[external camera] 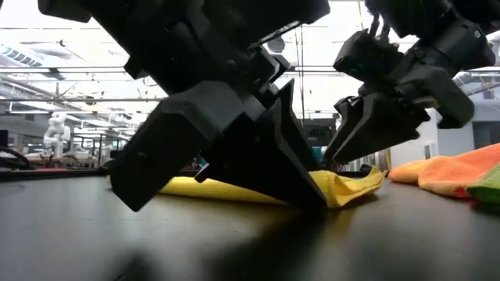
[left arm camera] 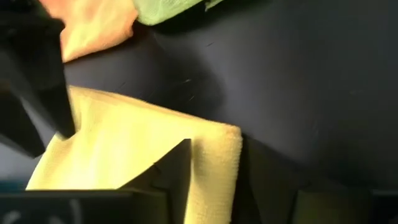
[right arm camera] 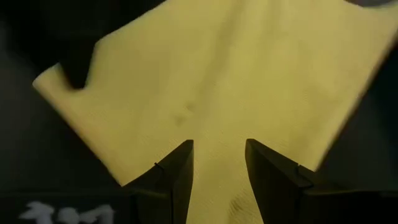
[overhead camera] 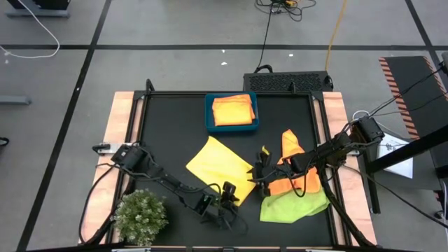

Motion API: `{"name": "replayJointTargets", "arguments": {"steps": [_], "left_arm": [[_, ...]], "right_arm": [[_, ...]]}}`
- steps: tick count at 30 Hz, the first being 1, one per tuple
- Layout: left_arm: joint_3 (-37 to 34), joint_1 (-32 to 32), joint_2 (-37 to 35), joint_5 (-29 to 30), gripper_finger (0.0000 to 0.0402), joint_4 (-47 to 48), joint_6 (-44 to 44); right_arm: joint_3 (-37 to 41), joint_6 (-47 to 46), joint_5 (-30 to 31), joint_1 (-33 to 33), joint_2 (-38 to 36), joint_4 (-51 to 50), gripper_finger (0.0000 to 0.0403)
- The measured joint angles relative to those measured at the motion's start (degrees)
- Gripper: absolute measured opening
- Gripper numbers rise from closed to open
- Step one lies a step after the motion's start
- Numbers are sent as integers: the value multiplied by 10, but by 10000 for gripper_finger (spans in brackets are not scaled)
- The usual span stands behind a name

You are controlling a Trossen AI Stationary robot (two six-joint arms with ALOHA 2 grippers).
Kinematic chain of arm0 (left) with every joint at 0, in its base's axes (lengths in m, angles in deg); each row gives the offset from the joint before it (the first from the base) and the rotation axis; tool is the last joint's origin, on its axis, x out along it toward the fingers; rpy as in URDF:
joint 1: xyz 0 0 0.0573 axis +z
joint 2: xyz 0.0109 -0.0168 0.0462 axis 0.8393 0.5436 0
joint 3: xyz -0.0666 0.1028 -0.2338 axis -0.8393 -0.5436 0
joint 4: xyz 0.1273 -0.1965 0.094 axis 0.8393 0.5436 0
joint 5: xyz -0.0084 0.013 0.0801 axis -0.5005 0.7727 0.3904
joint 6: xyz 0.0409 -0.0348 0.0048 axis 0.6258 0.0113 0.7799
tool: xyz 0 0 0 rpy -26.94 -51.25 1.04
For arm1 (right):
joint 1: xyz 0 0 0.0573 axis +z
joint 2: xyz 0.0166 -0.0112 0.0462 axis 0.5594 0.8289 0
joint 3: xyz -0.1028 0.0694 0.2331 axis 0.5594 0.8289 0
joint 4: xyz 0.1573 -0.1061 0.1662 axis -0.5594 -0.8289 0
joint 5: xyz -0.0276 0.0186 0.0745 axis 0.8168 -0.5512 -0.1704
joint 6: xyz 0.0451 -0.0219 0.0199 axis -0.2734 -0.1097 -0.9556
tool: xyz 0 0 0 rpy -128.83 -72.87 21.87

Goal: Fold microfiber towels
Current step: Fold the yellow microfiber towel

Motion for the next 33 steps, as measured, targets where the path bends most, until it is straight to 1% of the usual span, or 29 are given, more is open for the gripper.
{"name": "replayJointTargets", "arguments": {"steps": [2,4,7,10,11,17,21,24,26,29,33], "left_arm": [[0,1,1,3,118,1,0],[0,3,1,4,93,5,-2],[-1,7,1,6,56,16,-21],[-1,9,1,8,14,20,-31],[-1,9,1,8,9,20,-31],[-2,7,-10,7,4,34,-47],[-2,5,-29,8,4,40,-52],[-2,4,-35,7,4,37,-57],[-2,4,-35,5,4,39,-61],[-2,4,-35,5,3,38,-64],[-2,4,-35,6,4,41,-76]], "right_arm": [[0,54,-34,6,0,12,139],[0,88,-50,18,0,31,139],[0,118,-51,32,0,60,139],[0,150,-50,46,0,63,139],[0,160,-50,50,0,61,139],[0,232,-47,70,0,30,139],[0,260,-12,76,0,-6,139],[0,273,28,74,0,-46,139],[0,278,44,71,0,-77,139],[0,276,57,63,0,-113,140],[0,275,59,60,-1,-132,140]]}}
